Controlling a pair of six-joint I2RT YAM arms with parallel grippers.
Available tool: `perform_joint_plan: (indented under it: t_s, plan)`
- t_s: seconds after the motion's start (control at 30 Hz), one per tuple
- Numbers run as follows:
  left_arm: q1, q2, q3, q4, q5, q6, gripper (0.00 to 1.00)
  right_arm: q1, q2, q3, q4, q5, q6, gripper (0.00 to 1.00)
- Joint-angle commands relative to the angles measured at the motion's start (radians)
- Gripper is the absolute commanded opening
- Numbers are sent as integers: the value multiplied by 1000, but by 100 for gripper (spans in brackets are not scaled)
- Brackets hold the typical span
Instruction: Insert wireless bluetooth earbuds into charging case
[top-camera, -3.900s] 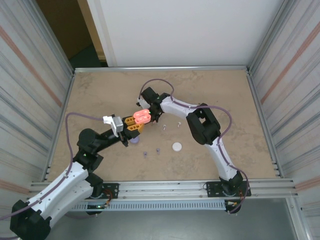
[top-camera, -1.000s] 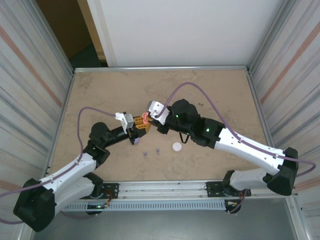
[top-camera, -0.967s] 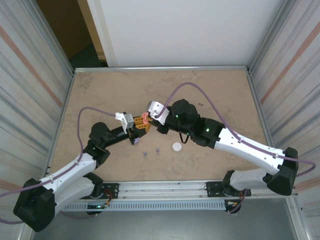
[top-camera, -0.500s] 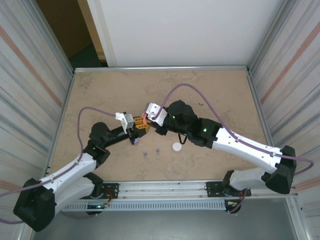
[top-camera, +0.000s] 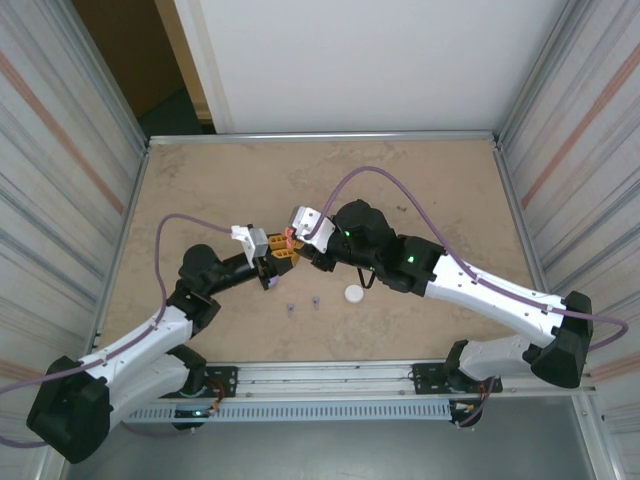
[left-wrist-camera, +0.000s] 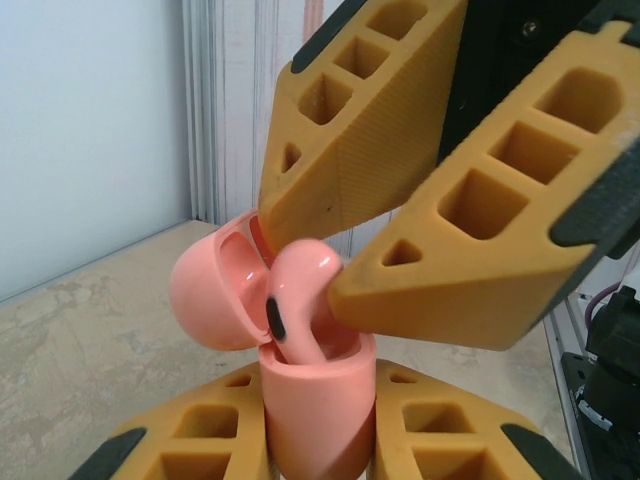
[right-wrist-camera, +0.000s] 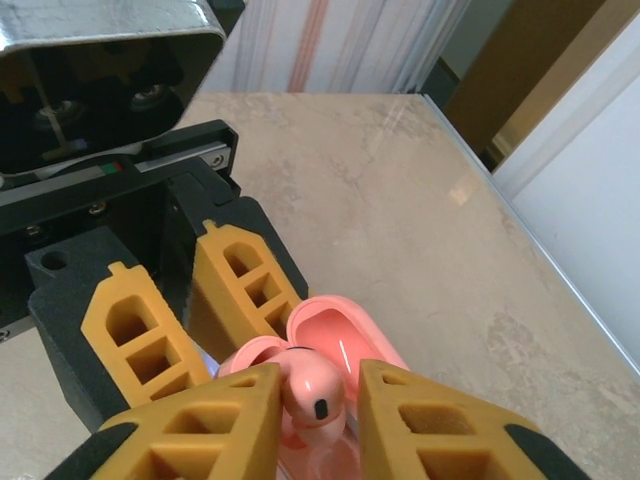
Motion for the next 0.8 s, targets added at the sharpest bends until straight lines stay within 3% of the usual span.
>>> perform_joint_plan:
  t_s: [0.0, 0.17, 0.57, 0.77]
  plan:
    - [-6, -19, 22, 57, 5, 7, 0, 9, 2, 23, -52, -39, 21, 29]
    - [-8, -22, 20, 57, 4, 8, 0, 9, -1, 24, -49, -40, 29, 36]
    - [-7, -31, 13, 56, -6, 5, 0, 4, -95, 12, 3, -34, 88, 64]
    - [-7, -40, 8, 53, -25, 1, 0, -23, -168, -57, 79, -33, 139, 68]
